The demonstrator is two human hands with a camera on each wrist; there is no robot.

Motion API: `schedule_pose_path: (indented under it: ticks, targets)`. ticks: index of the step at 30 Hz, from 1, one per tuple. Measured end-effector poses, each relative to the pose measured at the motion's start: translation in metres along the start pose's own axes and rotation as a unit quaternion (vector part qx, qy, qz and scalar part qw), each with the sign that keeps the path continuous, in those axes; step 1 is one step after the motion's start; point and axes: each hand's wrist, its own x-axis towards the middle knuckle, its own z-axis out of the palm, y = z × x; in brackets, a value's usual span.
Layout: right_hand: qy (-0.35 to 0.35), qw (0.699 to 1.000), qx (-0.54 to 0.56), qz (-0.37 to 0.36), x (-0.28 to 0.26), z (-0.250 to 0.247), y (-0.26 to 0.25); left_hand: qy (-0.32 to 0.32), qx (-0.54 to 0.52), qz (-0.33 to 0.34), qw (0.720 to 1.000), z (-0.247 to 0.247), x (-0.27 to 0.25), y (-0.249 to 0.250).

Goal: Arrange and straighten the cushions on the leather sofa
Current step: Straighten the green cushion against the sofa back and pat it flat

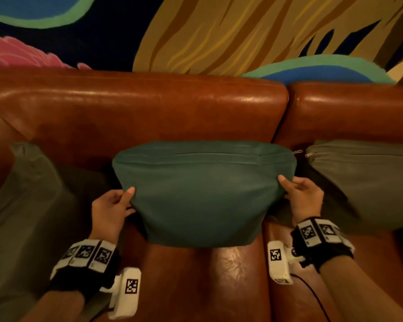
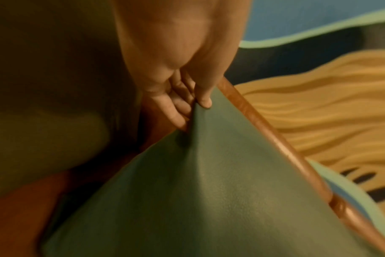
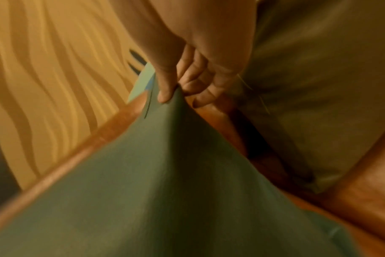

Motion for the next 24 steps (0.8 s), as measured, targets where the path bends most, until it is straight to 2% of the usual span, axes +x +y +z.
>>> schedule_pose_path:
  ticks: [2,3,5,6,7,9,10,11,12,13,15,19,20,22,23,24]
  targets:
    - [0.061,0.995,-0.079,-0.018,-0.006,0.003,0.009,0.043,0.077,0.026,0.996,0.000,-0.005,-0.009]
    - [0.099,0.989,-0.098,-0.060,-0.011,0.009,0.012,0.081,0.143,0.077,0.983,0.003,-0.008,-0.010]
    - [0.137,0.959,-0.124,-0.214,-0.036,0.025,0.011,0.123,0.256,0.225,0.932,0.017,-0.026,-0.007]
    - [0.113,0.932,-0.158,-0.306,-0.058,0.038,0.007,0.111,0.296,0.291,0.903,0.029,-0.039,-0.005]
    - [0.056,0.897,-0.193,-0.393,-0.081,0.053,0.009,0.083,0.336,0.348,0.871,0.040,-0.050,-0.003]
    - [-0.102,0.798,-0.278,-0.524,-0.128,0.090,0.015,0.016,0.435,0.404,0.804,0.059,-0.059,-0.013]
    - [-0.163,0.744,-0.320,-0.564,-0.145,0.108,0.022,-0.012,0.485,0.403,0.776,0.063,-0.054,-0.021]
    - [-0.199,0.707,-0.356,-0.578,-0.151,0.123,0.031,-0.032,0.529,0.382,0.757,0.064,-0.043,-0.030]
    - [-0.207,0.693,-0.387,-0.572,-0.144,0.133,0.038,-0.042,0.558,0.351,0.751,0.061,-0.030,-0.037]
    - [-0.194,0.695,-0.410,-0.558,-0.124,0.135,0.044,-0.044,0.574,0.323,0.751,0.057,-0.018,-0.042]
    - [-0.143,0.717,-0.456,-0.508,-0.070,0.119,0.051,-0.035,0.585,0.297,0.754,0.051,0.004,-0.044]
    - [-0.053,0.781,-0.490,-0.383,0.017,0.052,0.057,-0.012,0.575,0.325,0.750,0.052,0.027,-0.037]
    - [-0.050,0.797,-0.481,-0.361,0.021,0.045,0.057,0.003,0.573,0.325,0.752,0.052,0.027,-0.036]
    - [-0.021,0.823,-0.438,-0.362,0.006,0.052,0.051,0.051,0.550,0.296,0.779,0.053,0.017,-0.034]
    - [-0.001,0.824,-0.422,-0.377,-0.010,0.061,0.045,0.070,0.537,0.288,0.790,0.057,0.007,-0.034]
    - [0.007,0.817,-0.408,-0.408,-0.031,0.073,0.043,0.075,0.533,0.309,0.784,0.063,-0.007,-0.035]
